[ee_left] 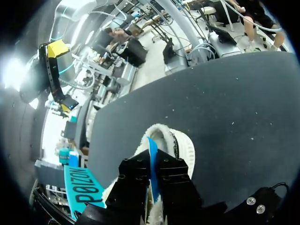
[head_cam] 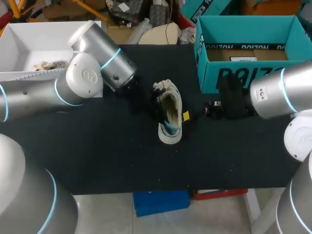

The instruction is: Take the shoe out of the shoebox, open the shoe tongue, remove and reinsert the insole, then place the shoe into the shoebox

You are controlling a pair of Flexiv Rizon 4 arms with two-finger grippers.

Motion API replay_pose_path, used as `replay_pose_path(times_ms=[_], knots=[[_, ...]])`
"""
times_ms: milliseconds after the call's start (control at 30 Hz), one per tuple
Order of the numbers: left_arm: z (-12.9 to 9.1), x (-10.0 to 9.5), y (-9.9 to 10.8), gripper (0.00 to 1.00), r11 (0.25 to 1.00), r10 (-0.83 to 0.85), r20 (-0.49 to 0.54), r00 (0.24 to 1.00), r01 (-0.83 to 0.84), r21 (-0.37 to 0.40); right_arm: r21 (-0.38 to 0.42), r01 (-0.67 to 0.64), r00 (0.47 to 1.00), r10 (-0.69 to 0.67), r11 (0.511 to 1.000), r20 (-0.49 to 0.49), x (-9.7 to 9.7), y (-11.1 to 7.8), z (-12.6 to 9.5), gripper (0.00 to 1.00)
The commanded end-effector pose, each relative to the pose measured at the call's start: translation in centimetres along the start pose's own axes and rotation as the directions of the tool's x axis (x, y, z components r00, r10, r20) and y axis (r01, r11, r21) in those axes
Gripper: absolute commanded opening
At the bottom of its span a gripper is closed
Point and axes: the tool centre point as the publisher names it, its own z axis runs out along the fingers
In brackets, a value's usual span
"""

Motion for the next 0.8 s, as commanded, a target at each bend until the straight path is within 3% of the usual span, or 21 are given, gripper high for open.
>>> replay_pose_path(times_ms=[33,267,300,367,400,433,467,700,800], knots=[[0.9,-0.3,0.2,0.00,1.000,-0.013,-0.121,0.993,0.012,-0.007,0.000,-0.001,1.000,0.001,1.000,0.002,0.1,0.0,0.1,1.00],[2.6,0.9,-0.2,0.00,0.999,-0.043,-0.220,0.975,0.044,0.001,0.000,-0.001,1.000,0.001,1.000,0.002,0.1,0.0,0.1,1.00],[2.6,1.0,-0.3,0.11,0.999,-0.046,-0.221,0.974,0.047,-0.001,0.000,-0.001,1.000,0.001,1.000,0.002,0.1,0.0,0.1,1.00],[2.4,1.3,-0.5,0.44,0.998,-0.056,-0.231,0.971,0.057,-0.003,0.000,-0.001,1.000,0.001,1.000,0.002,0.1,0.0,0.1,1.00],[2.2,1.3,-0.7,0.47,0.998,-0.065,-0.227,0.972,0.067,-0.001,0.000,-0.001,1.000,0.001,1.000,0.002,0.1,0.0,0.1,1.00],[1.9,1.2,-1.0,0.81,0.997,-0.070,-0.219,0.973,0.071,-0.003,0.000,-0.001,1.000,0.001,1.000,0.002,0.1,0.0,0.1,1.00],[1.5,1.1,-1.1,1.00,0.998,-0.069,-0.213,0.975,0.068,-0.012,0.000,-0.001,1.000,0.001,1.000,0.002,0.1,0.0,0.1,1.00],[-2.0,-0.5,-2.8,1.00,0.997,-0.049,-0.142,0.989,0.041,-0.058,0.000,-0.001,1.000,0.001,1.000,0.002,0.1,0.0,0.1,1.00],[-3.2,-0.8,-3.2,1.00,0.994,-0.059,-0.155,0.986,0.044,-0.098,0.000,-0.001,1.000,0.001,1.000,0.002,0.1,0.0,0.1,1.00]])
